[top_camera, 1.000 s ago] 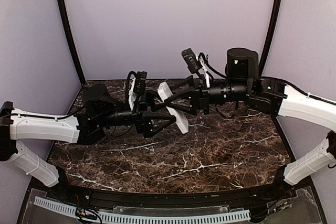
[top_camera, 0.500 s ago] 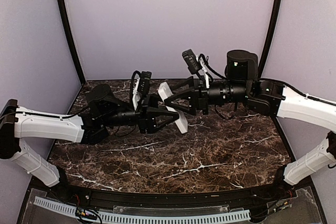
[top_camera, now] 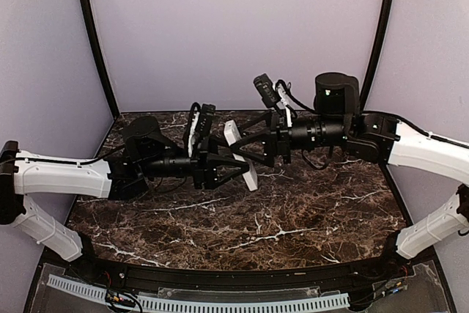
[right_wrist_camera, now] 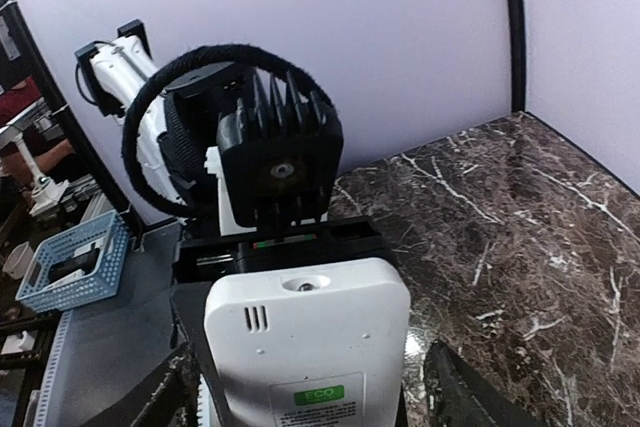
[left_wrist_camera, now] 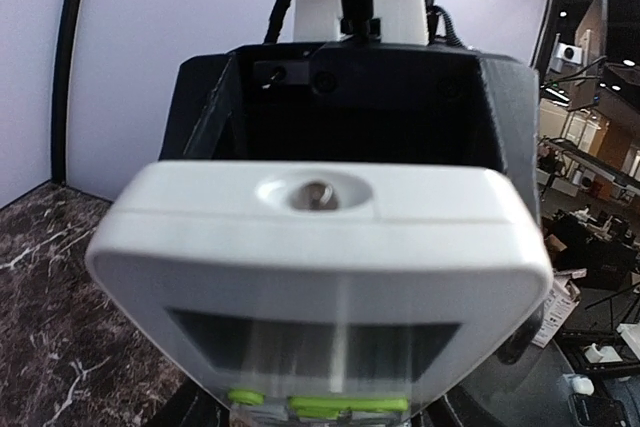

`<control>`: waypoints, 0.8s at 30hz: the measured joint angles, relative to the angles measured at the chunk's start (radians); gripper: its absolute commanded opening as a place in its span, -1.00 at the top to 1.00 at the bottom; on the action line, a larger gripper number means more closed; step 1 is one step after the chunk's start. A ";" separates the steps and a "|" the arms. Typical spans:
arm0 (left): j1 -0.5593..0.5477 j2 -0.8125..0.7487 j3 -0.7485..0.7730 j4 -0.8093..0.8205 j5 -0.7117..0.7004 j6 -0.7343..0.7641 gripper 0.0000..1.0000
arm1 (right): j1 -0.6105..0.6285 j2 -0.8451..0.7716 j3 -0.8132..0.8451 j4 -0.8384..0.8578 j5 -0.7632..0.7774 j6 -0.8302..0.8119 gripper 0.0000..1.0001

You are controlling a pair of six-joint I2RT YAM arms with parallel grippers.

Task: Load the batteries into the remote control
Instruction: Pass from the right arm to the left, then place the remote control at the center of the board.

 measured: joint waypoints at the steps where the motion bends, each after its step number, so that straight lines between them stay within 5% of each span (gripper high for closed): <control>1: 0.000 -0.006 0.010 -0.057 -0.021 0.014 1.00 | -0.001 -0.005 0.000 -0.018 0.017 -0.001 -0.65; 11: 0.000 0.019 0.227 -0.840 -0.378 0.121 1.00 | -0.015 -0.132 0.000 -0.229 0.291 0.020 -0.76; 20: 0.002 0.359 0.448 -1.357 -0.502 0.180 0.99 | -0.017 -0.151 -0.008 -0.340 0.395 0.037 -0.76; 24: 0.003 0.498 0.518 -1.498 -0.511 0.206 0.77 | -0.017 -0.151 -0.014 -0.364 0.402 0.041 -0.77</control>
